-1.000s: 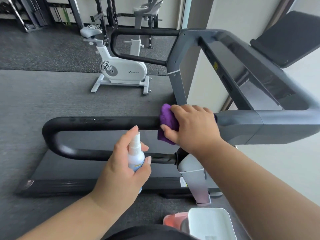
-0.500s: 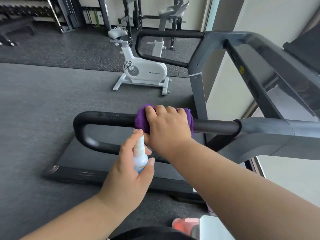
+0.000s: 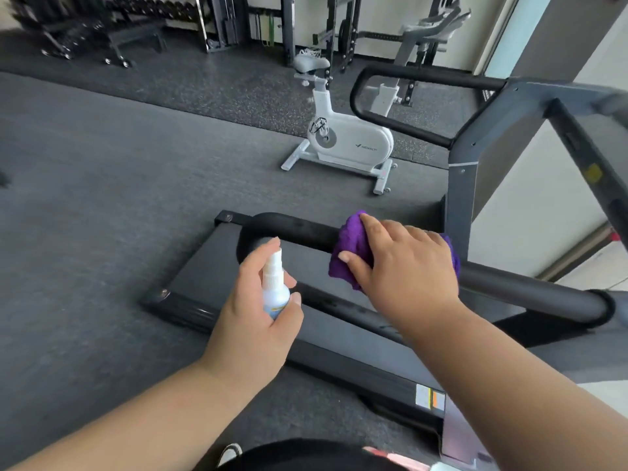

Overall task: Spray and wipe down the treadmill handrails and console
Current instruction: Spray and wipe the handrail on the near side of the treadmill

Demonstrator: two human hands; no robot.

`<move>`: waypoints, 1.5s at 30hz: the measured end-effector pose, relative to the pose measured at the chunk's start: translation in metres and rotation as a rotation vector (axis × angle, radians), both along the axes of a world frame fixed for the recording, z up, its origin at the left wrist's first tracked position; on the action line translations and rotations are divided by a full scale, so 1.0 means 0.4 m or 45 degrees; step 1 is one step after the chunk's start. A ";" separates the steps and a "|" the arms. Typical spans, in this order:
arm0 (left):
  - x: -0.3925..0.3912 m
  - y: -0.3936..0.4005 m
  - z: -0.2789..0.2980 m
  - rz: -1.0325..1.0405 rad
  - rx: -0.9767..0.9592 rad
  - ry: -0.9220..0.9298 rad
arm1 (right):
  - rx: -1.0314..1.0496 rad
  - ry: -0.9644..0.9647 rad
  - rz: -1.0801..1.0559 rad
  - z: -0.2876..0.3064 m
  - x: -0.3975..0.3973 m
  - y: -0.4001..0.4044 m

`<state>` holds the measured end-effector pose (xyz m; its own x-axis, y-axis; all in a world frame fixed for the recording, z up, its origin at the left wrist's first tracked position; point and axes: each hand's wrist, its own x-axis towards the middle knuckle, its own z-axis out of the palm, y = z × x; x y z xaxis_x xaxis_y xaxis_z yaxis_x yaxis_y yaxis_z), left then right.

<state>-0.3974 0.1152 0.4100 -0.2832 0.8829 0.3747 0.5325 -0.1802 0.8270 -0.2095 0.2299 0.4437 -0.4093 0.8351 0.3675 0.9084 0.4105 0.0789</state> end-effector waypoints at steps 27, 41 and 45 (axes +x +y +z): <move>-0.439 0.126 -0.053 -0.294 -0.037 -0.092 | 0.058 0.154 -0.200 -0.005 -0.271 -0.017; -0.527 0.136 -0.048 -0.381 -0.027 -0.067 | -0.140 -1.095 0.086 -0.116 -0.646 -0.011; -0.550 0.133 -0.043 -0.387 -0.021 -0.055 | -0.159 -1.116 0.130 -0.140 -0.656 -0.009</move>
<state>-0.6174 0.1682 0.3926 -0.0206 0.9353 0.3532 0.4201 -0.3124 0.8520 -0.4719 0.2264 0.3877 -0.5751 0.7923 -0.2035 0.5012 0.5379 0.6778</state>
